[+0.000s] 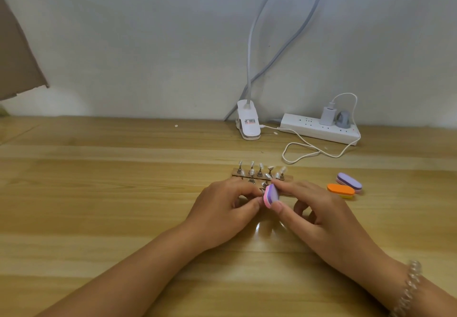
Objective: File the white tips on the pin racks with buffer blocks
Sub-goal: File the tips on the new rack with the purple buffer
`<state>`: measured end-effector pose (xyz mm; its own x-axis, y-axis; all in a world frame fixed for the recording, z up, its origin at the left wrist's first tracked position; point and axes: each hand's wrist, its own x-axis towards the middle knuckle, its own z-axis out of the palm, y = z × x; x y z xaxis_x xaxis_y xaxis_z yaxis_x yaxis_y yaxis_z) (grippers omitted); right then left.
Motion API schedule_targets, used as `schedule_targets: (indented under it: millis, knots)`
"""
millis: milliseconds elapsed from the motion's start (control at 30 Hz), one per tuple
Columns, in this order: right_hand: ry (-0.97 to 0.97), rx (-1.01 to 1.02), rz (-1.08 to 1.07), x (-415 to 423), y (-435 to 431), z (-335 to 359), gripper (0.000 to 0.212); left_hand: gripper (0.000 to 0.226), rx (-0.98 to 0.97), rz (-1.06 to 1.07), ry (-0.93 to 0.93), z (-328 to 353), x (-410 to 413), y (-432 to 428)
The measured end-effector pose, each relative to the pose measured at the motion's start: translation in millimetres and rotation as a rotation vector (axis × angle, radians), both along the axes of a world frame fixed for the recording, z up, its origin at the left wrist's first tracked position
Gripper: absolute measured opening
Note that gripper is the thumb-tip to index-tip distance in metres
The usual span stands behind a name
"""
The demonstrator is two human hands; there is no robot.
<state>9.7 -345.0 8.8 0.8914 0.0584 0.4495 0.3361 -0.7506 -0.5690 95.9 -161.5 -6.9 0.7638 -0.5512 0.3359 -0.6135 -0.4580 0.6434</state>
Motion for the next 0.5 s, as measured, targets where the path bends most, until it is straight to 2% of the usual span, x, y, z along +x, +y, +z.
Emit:
schedule_targets:
  millis: [167,233,367,500]
  knots:
    - [0.063,0.172,-0.001,2.9,-2.2,1.5,0.043,0.012,-0.016,-0.061,0.051,2.3,-1.6,0.7]
    - [0.075,0.209,-0.021,3.2,-3.5,2.4,0.036,0.015,-0.023,-0.109,0.078,4.0,-2.6,0.9]
    - [0.052,0.127,0.019,-1.1,0.1,2.7,0.026,0.014,-0.027,-0.117,0.109,5.0,-0.8,2.3]
    - [0.1,0.266,-0.076,5.8,-5.3,2.4,0.018,0.014,0.008,-0.193,0.107,5.2,-1.5,2.0]
